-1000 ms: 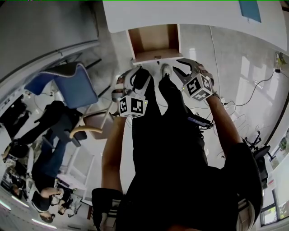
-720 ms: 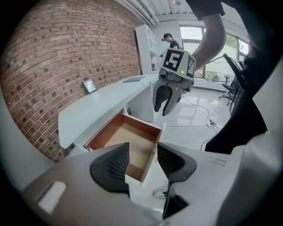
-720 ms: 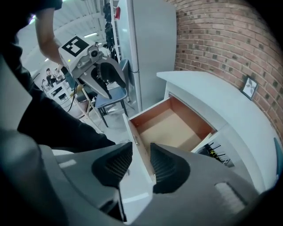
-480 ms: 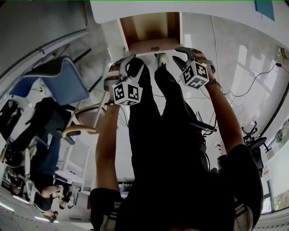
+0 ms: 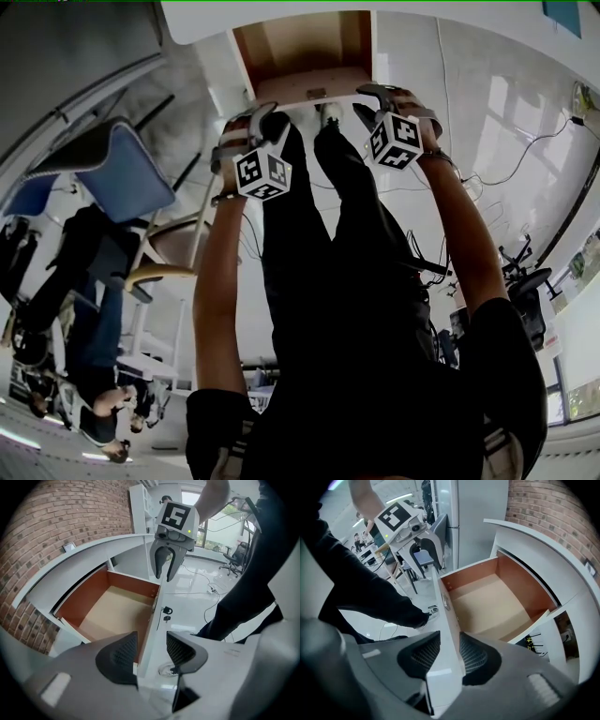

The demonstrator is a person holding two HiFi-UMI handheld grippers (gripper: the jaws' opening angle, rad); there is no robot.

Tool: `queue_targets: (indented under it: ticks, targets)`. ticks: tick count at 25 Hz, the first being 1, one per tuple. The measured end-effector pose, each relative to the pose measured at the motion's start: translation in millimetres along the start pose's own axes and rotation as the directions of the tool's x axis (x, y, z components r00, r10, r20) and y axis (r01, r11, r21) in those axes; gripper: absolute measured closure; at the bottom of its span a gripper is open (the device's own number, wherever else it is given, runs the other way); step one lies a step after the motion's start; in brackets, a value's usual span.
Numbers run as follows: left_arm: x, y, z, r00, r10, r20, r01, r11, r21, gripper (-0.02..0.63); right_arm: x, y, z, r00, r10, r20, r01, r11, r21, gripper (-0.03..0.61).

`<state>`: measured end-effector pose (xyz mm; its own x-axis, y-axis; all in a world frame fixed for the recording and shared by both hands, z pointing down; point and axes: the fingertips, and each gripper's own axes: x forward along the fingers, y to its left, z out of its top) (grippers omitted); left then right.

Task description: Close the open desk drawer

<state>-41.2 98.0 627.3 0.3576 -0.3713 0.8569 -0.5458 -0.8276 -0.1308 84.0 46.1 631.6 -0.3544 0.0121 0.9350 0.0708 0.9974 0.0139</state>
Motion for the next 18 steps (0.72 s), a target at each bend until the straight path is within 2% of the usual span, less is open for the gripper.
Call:
queue_targets:
  ticks: [4,8,14,18]
  targets:
    - [10.8,-1.9,-7.6,1.0,-0.01,-0.02,0.01,1.0,0.001,0.408,11.3,4.0,-5.8,1.0,0.006,-0.026,-0.006,1.0,-0.008,0.449]
    - [17.3,4.0,-10.6,0.999,-0.006,-0.036,0.006,1.0,-0.014,0.426,15.5,1.0,-8.2,1.0,0.015,-0.025,-0.015,1.0,0.007,0.486]
    - [23.7,7.2,-15.6,0.999,-0.021,-0.045,0.019,0.999,-0.042,0.5,14.8,0.2,-8.6,0.999,0.033,-0.008,-0.033,0.999,0.029,0.488]
    - [22.5,7.7,-16.2,0.999,-0.01,-0.039,0.007,0.998,-0.065,0.5,14.9,1.0,-7.8,1.0,0.013,-0.013,-0.013,1.0,-0.019,0.497]
